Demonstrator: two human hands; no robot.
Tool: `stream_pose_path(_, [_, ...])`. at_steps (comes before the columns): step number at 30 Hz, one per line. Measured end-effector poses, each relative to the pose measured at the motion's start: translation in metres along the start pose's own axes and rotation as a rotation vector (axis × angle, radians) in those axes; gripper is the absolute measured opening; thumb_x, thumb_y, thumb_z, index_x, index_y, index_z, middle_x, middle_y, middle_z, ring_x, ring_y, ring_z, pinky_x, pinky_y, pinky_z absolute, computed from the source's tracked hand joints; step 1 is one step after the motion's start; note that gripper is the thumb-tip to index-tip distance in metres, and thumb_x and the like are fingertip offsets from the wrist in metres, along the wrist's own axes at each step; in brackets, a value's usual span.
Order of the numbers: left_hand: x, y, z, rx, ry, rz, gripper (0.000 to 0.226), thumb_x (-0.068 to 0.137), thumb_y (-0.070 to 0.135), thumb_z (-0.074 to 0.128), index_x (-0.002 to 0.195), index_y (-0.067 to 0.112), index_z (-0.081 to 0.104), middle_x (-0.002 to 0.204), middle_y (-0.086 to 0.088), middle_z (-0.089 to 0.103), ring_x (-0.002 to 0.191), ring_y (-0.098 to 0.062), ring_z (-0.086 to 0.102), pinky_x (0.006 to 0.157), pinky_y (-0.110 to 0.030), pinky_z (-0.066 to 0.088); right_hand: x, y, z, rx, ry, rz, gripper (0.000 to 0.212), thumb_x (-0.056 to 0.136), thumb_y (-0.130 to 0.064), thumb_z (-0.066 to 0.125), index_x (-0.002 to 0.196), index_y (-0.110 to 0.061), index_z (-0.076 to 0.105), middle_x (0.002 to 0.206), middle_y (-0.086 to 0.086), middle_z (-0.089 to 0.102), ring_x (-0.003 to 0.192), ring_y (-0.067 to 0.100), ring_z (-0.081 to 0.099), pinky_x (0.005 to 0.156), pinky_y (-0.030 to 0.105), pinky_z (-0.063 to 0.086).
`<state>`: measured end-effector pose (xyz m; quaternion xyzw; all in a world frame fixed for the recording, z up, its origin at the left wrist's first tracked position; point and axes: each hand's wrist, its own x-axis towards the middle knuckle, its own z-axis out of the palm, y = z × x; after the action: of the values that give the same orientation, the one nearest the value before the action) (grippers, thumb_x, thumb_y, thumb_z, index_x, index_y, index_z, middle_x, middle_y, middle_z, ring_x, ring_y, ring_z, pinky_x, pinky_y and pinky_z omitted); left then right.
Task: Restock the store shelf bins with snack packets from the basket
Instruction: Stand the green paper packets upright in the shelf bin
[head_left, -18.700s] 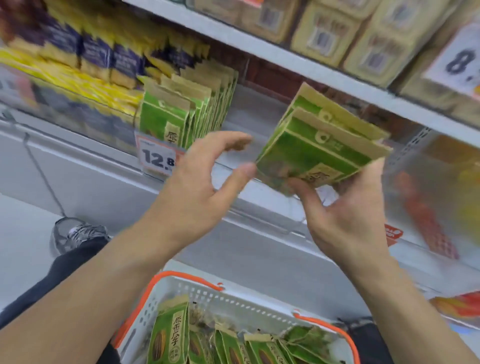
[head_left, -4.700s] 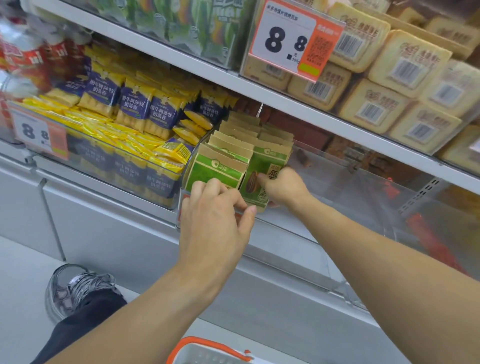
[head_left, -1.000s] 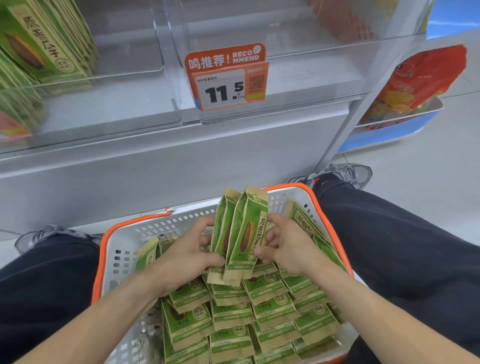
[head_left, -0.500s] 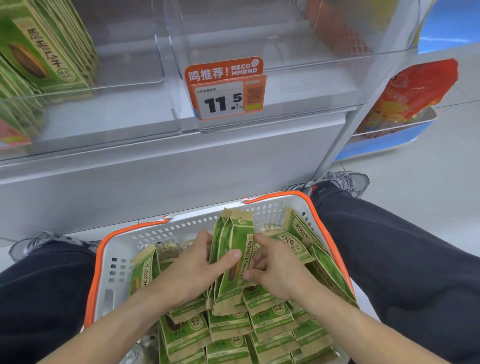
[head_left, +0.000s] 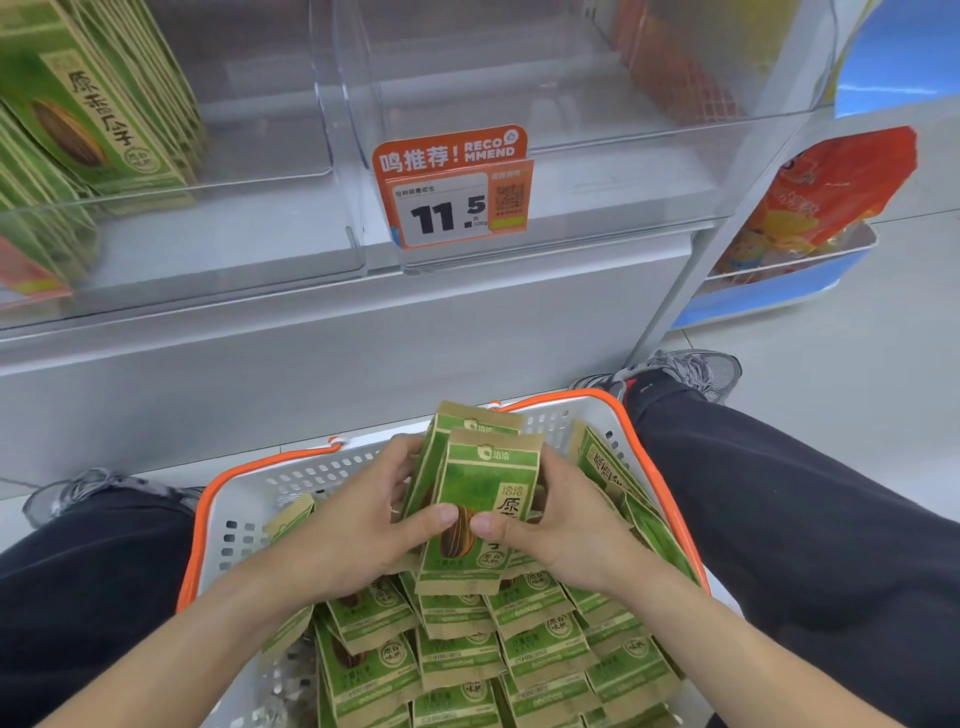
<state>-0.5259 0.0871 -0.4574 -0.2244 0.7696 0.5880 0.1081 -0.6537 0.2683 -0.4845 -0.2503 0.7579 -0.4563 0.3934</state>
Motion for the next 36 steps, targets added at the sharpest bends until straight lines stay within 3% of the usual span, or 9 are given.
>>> stream_pose_path(4, [-0.002, 0.012, 0.004, -0.037, 0.055, 0.095, 0.062, 0.082, 0.049, 0.067, 0.133, 0.060, 0.033, 0.132, 0.029, 0.055, 0.129, 0.003, 0.049, 0.108, -0.036, 0.045, -0.003, -0.002, 0.010, -0.004, 0.093, -0.057, 0.070, 0.071, -0.040, 0.088, 0.130, -0.033, 0.051, 0.116, -0.021, 0.068, 0.109, -0.006, 0.062, 0.094, 0.024, 0.051])
stream_pose_path(8, [-0.004, 0.029, 0.010, -0.008, 0.100, 0.177, 0.033, 0.084, 0.052, 0.060, 0.113, 0.043, 0.048, 0.113, 0.018, 0.067, 0.108, -0.004, 0.063, 0.095, -0.037, 0.053, -0.007, -0.004, 0.016, -0.060, 0.061, -0.113, 0.069, 0.073, -0.042, 0.087, 0.132, -0.029, 0.054, 0.117, -0.027, 0.066, 0.110, -0.010, 0.060, 0.096, 0.024, 0.051])
stream_pose_path(12, [-0.008, 0.041, 0.008, 0.043, 0.122, 0.252, 0.020, 0.090, 0.045, 0.059, 0.106, 0.034, 0.056, 0.098, 0.007, 0.070, 0.093, -0.012, 0.068, 0.081, -0.039, 0.057, -0.014, -0.010, 0.025, -0.058, 0.044, -0.143, 0.064, 0.076, -0.054, 0.080, 0.130, -0.032, 0.055, 0.120, -0.021, 0.064, 0.114, -0.002, 0.060, 0.096, 0.032, 0.053])
stream_pose_path(15, [-0.011, 0.043, 0.005, 0.017, 0.221, 0.268, 0.012, 0.089, 0.038, 0.064, 0.098, 0.030, 0.066, 0.092, 0.005, 0.072, 0.087, -0.013, 0.069, 0.076, -0.039, 0.058, -0.017, -0.015, 0.028, -0.061, 0.061, -0.154, 0.066, 0.073, -0.059, 0.080, 0.126, -0.031, 0.052, 0.114, -0.028, 0.060, 0.109, -0.004, 0.061, 0.090, 0.031, 0.054])
stream_pose_path(18, [-0.014, 0.046, 0.005, -0.011, 0.299, 0.286, 0.013, 0.086, 0.037, 0.066, 0.092, 0.025, 0.070, 0.089, 0.005, 0.073, 0.085, -0.014, 0.070, 0.074, -0.038, 0.058, -0.019, -0.022, 0.030, -0.049, 0.088, -0.163, 0.068, 0.069, -0.059, 0.081, 0.123, -0.030, 0.051, 0.110, -0.035, 0.055, 0.102, -0.005, 0.062, 0.085, 0.030, 0.055])
stream_pose_path(21, [-0.018, 0.055, 0.003, -0.053, 0.353, 0.308, 0.018, 0.084, 0.039, 0.065, 0.088, 0.022, 0.069, 0.086, 0.006, 0.073, 0.084, -0.013, 0.070, 0.072, -0.036, 0.058, -0.021, -0.031, 0.035, -0.033, 0.161, -0.188, 0.068, 0.070, -0.054, 0.083, 0.122, -0.036, 0.045, 0.112, -0.041, 0.050, 0.105, -0.011, 0.057, 0.084, 0.015, 0.050])
stream_pose_path(24, [-0.018, 0.065, -0.004, -0.067, 0.409, 0.330, 0.022, 0.081, 0.042, 0.065, 0.083, 0.021, 0.069, 0.084, 0.004, 0.073, 0.080, -0.012, 0.070, 0.069, -0.038, 0.058, -0.020, -0.042, 0.042, -0.045, 0.178, -0.239, 0.064, 0.072, -0.052, 0.082, 0.122, -0.044, 0.041, 0.114, -0.036, 0.050, 0.107, -0.010, 0.056, 0.081, 0.010, 0.046])
stream_pose_path(31, [-0.020, 0.089, -0.036, -0.175, 0.528, 0.443, 0.014, 0.087, 0.036, 0.070, 0.079, 0.024, 0.068, 0.079, -0.001, 0.072, 0.072, -0.010, 0.069, 0.062, -0.024, 0.056, -0.008, -0.093, 0.040, 0.077, 0.174, -0.357, 0.055, 0.072, -0.044, 0.083, 0.113, -0.055, 0.048, 0.105, -0.020, 0.070, 0.094, 0.004, 0.070, 0.078, 0.030, 0.058])
stream_pose_path(36, [-0.031, 0.097, -0.079, -0.278, 0.666, 0.534, 0.023, 0.083, 0.046, 0.071, 0.083, 0.023, 0.070, 0.076, 0.000, 0.073, 0.067, -0.011, 0.067, 0.057, -0.025, 0.056, 0.021, -0.144, 0.044, -0.033, 0.149, -0.493, 0.063, 0.065, -0.069, 0.078, 0.117, -0.049, 0.049, 0.107, -0.022, 0.068, 0.097, 0.003, 0.068, 0.078, 0.029, 0.057])
